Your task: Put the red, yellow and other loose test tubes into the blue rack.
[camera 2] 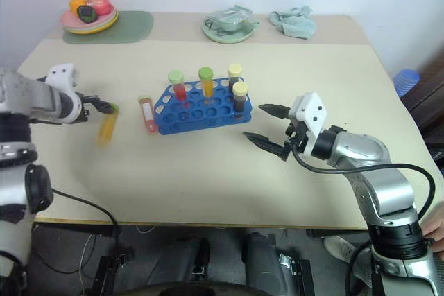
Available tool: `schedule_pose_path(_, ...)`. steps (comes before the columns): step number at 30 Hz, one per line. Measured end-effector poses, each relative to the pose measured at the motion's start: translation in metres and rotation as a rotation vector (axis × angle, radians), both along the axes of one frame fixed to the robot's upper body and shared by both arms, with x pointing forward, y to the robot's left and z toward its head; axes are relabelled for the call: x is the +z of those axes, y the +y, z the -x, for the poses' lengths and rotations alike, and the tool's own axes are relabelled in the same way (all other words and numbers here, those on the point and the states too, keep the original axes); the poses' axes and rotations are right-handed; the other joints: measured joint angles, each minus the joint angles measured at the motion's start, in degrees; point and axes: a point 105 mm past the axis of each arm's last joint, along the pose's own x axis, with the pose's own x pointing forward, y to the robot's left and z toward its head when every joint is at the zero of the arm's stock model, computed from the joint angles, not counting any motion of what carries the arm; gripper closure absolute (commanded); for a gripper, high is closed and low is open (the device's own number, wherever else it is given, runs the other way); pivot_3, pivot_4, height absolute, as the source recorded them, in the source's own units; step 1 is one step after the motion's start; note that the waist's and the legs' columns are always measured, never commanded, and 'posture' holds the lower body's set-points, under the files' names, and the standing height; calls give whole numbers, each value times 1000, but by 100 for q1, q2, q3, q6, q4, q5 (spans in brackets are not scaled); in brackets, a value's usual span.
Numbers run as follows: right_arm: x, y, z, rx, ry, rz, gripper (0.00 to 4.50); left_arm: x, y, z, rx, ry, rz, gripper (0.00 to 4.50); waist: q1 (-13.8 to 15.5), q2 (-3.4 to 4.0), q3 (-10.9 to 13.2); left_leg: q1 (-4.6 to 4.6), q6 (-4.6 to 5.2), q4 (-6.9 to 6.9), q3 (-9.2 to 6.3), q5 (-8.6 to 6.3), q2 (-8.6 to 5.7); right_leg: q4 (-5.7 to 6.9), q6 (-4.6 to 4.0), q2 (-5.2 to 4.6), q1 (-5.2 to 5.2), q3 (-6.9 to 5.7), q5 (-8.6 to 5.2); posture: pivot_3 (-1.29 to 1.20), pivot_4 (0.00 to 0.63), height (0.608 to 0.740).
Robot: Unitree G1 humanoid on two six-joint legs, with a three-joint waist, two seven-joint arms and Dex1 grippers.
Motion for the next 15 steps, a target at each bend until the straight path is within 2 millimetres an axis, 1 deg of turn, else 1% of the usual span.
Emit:
schedule_pose_path(3, -1, -2, 1, -12, 0, -1, 723, -6, -2, -6, 15, 30, 11, 23, -4, 0, 0, 0, 0, 0, 1, 0, 0, 1, 0, 0, -1, 0, 0, 0, 150, 740)
schedule_pose_path(4, -1, -2, 1, -17, 2, -2, 723, -10, -3, -8, 23, 44, 7, 259, 0, 0, 0, 0, 0, 0, 2, 0, 0, 1, 0, 0, -1, 0, 0, 0, 150, 740)
schedule_pose_path(6, -3, -2, 3, -21, 5, 0, 723, -20, -2, -9, 37, 70, 3, 876, 2, -1, 0, -1, 0, 0, 2, 0, 0, 1, 0, 0, -2, 0, 0, 0, 150, 740)
schedule_pose_path(7, -3, -2, 3, -25, 7, 0, 723, -25, -1, -9, 45, 83, -1, 1344, 1, -1, 0, -4, 0, 0, 2, 0, 0, 1, 0, 0, -4, 1, 0, 0, 150, 740)
schedule_pose_path(8, -3, -2, 4, -26, 6, 1, 723, -24, 0, -10, 50, 83, -7, 1800, 2, -1, 0, -4, 0, 1, 2, 0, 0, 2, 0, 0, -4, 1, 0, 0, 150, 740)
schedule_pose_path(11, 0, -1, 6, -24, -5, 3, 723, -25, 4, -11, 68, 88, -21, 3443, 2, -1, -1, -4, 0, 1, 2, 0, 0, 4, 1, 0, -4, 2, 0, 0, 150, 740)
schedule_pose_path(12, 1, -2, 6, -26, -8, 2, 723, -25, 5, -11, 76, 88, -26, 3707, 4, -1, -1, -3, 0, 1, 2, 0, 0, 4, 1, 0, -5, 2, 0, 0, 150, 740)
schedule_pose_path(15, 3, -2, 5, -27, -12, 2, 723, -25, 7, -11, 92, 82, -6, 3707, 5, -1, -2, -3, 0, 1, 2, 0, 0, 5, 1, -1, -5, 2, 0, 0, 150, 740)
